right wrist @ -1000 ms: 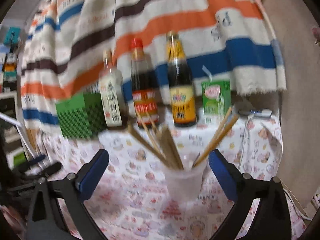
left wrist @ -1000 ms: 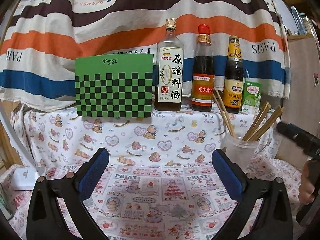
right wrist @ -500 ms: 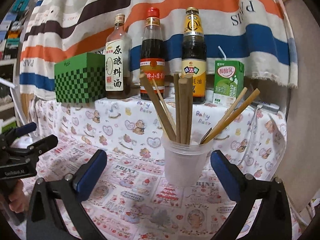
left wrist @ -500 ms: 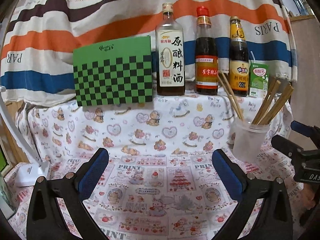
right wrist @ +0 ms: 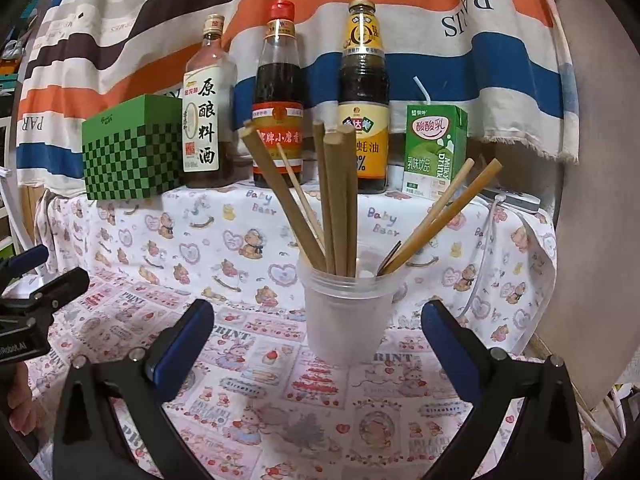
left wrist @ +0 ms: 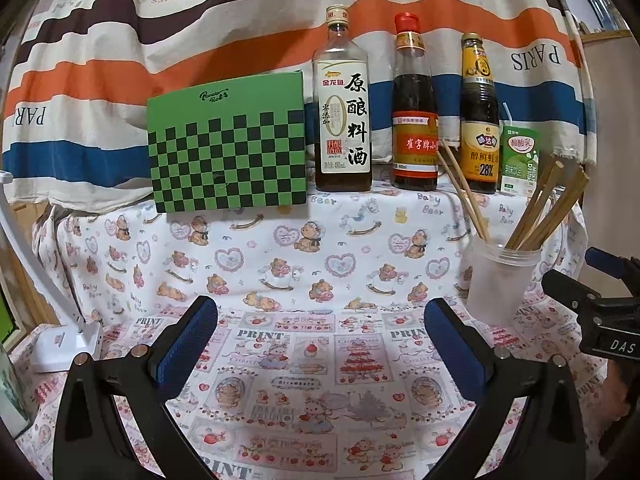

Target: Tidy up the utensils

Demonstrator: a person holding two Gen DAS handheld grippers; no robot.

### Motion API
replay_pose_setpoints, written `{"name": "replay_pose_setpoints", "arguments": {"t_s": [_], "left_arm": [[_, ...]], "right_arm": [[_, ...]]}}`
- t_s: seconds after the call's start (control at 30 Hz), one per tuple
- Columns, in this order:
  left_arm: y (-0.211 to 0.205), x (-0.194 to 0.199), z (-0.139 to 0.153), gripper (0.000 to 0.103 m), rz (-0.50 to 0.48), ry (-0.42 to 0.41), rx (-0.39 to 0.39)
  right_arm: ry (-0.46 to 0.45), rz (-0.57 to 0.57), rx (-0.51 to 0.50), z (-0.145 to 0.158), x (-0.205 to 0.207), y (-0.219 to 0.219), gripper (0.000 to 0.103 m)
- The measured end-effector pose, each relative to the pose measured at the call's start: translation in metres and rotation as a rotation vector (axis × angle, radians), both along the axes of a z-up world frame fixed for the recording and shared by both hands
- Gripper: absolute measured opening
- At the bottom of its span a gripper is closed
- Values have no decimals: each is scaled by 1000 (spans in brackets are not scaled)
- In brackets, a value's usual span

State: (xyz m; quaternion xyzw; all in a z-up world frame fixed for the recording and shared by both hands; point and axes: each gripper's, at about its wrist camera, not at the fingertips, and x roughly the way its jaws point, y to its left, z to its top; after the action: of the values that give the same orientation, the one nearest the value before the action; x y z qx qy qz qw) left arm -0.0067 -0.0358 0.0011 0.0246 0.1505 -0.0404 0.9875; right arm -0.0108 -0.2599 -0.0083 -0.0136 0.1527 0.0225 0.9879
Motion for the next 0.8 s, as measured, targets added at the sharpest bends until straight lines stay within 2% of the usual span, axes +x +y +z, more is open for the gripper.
{"name": "replay_pose_setpoints", "arguments": {"t_s": [0.8], "left_arm": [[1,1,-1,103,-2,8,-3]], "right_arm": [[0,-5,1,0,1,0,103]]}}
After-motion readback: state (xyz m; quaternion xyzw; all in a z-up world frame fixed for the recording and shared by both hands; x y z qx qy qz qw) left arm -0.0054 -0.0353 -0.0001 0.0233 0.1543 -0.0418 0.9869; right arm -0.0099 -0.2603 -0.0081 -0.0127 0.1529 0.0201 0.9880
